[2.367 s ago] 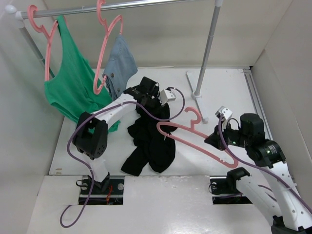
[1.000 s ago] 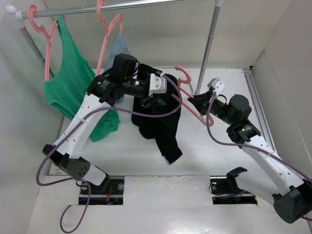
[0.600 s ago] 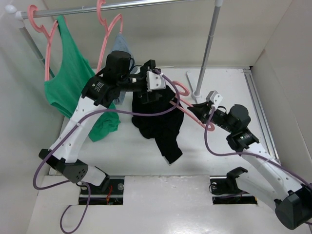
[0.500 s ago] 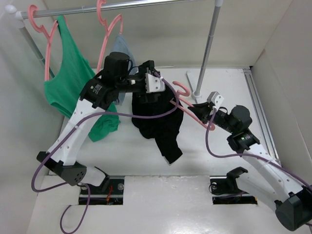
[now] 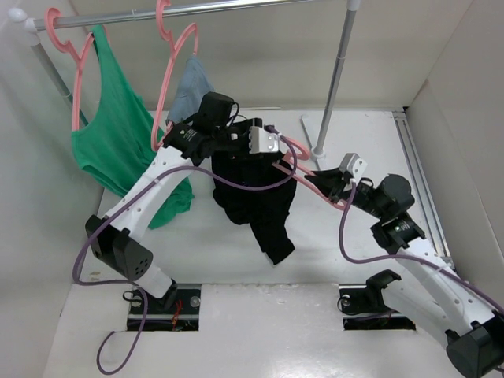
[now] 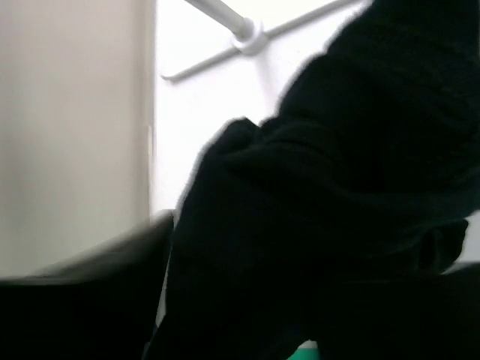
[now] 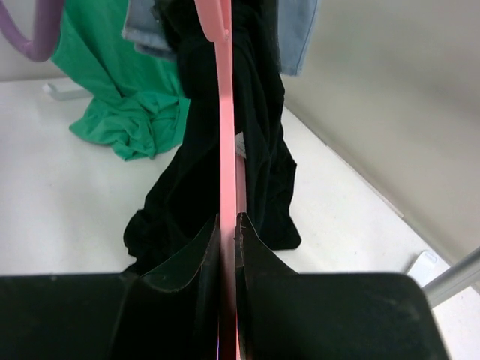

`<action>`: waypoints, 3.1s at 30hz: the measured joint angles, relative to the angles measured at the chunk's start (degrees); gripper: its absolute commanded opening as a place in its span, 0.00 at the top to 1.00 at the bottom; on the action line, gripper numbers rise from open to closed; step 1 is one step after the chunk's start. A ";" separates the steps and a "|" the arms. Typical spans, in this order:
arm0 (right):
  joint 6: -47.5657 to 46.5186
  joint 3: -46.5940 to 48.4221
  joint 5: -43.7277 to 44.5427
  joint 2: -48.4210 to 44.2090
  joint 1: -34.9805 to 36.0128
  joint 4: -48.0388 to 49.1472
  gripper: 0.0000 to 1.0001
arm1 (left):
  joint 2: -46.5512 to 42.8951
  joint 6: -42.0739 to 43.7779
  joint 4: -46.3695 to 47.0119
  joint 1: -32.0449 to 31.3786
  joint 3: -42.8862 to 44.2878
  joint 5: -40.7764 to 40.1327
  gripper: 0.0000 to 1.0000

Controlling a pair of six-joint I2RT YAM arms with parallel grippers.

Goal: Place the t-shirt on the hanger
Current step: Place tshirt on hanger

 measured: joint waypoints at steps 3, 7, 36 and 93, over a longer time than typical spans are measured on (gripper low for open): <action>-0.04 -0.11 -0.02 -0.35 -0.15 -1.70 1.00 | 1.16 2.03 -1.66 0.24 0.02 0.63 1.00; -0.52 -0.11 0.57 -0.33 -0.24 -2.03 1.00 | 1.25 2.05 -4.15 0.48 0.13 2.08 1.00; 7.50 13.57 36.39 0.90 9.64 -18.36 0.52 | -0.50 -48.52 12.63 0.74 -5.57 -4.39 1.00; 25.68 1.40 30.34 6.91 -19.80 -20.33 1.00 | -5.35 -31.39 19.10 1.46 -19.80 -3.34 1.00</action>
